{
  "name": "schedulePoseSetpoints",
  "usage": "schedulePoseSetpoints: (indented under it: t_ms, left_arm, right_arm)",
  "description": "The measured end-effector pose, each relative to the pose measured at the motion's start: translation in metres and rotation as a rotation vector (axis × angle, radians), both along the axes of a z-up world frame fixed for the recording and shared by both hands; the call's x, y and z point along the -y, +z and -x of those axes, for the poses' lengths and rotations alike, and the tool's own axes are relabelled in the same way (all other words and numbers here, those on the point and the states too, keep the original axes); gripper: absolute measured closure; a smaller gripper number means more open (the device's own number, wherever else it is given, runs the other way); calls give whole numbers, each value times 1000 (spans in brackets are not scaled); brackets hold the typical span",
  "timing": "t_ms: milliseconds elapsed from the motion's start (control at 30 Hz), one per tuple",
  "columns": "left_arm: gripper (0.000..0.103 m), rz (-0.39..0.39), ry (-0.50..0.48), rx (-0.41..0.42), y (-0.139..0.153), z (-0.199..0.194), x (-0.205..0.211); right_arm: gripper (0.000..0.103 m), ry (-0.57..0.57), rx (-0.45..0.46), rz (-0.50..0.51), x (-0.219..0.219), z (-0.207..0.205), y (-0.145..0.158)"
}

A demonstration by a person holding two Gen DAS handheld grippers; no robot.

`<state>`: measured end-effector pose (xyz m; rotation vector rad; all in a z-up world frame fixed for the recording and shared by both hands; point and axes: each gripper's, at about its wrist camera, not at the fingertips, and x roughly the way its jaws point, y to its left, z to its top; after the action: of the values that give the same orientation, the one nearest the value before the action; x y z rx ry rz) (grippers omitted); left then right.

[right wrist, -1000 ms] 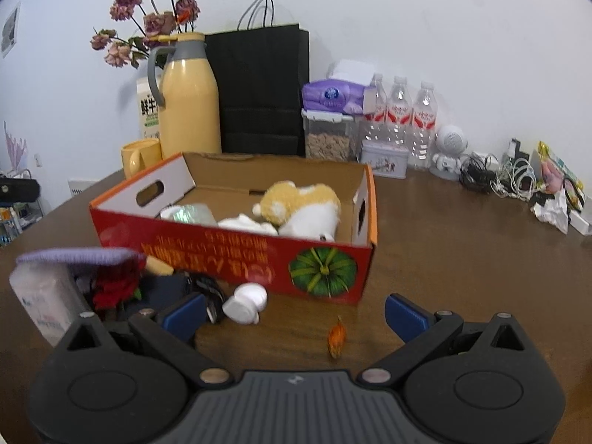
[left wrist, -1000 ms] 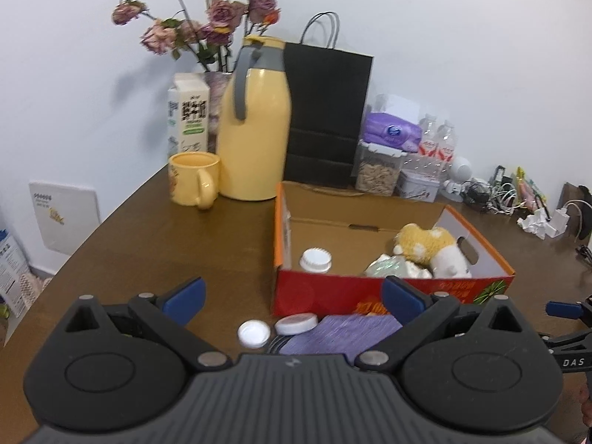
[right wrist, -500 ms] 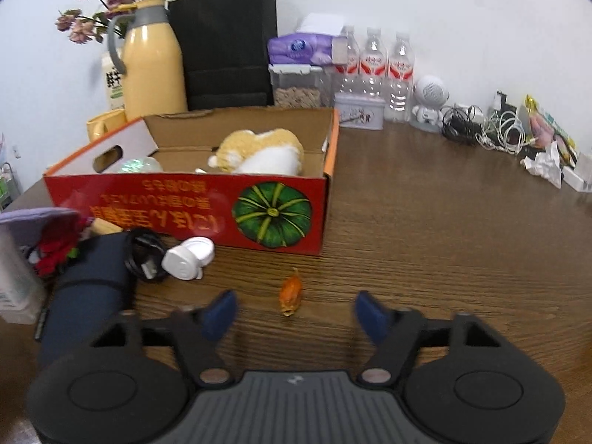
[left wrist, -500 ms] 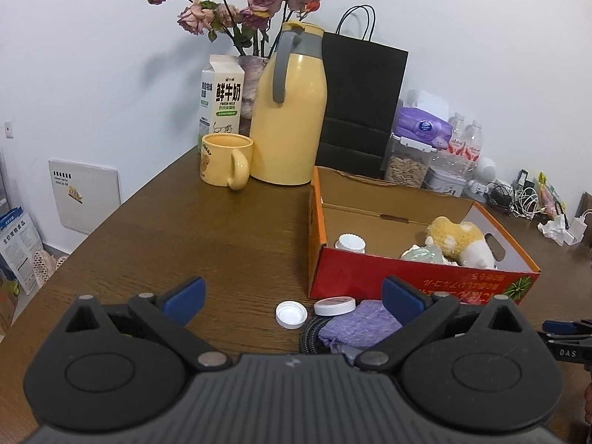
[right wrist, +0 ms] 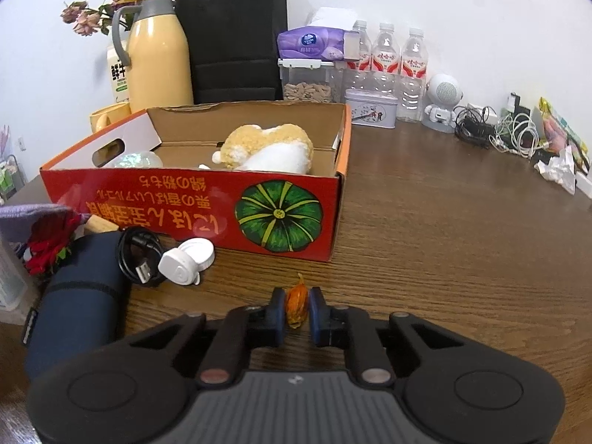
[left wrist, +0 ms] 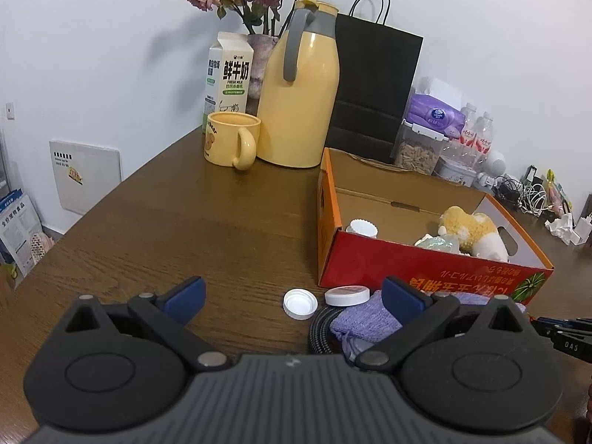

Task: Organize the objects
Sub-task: 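Grasp the small orange toy with the right tool, then grasp the white bottle cap beside the purple cloth with the left tool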

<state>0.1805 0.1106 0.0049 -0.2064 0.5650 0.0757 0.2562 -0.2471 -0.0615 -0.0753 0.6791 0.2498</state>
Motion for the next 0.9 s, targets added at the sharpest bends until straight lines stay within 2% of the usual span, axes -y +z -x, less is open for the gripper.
schedulePoseSetpoints:
  t_ms: [233,600,900]
  left_arm:
    - [0,2,5,-7,-3,-1,-3]
    - [0,1,27,-47,-12,-9,-9]
    - [0,-12,14,-96,-25,-25,-6]
  right_arm:
    - [91,-15,41,-3,0,6,6]
    - [91,64,140,-18,-23,15,36]
    - [91,60,117,-30,-30,-1,20]
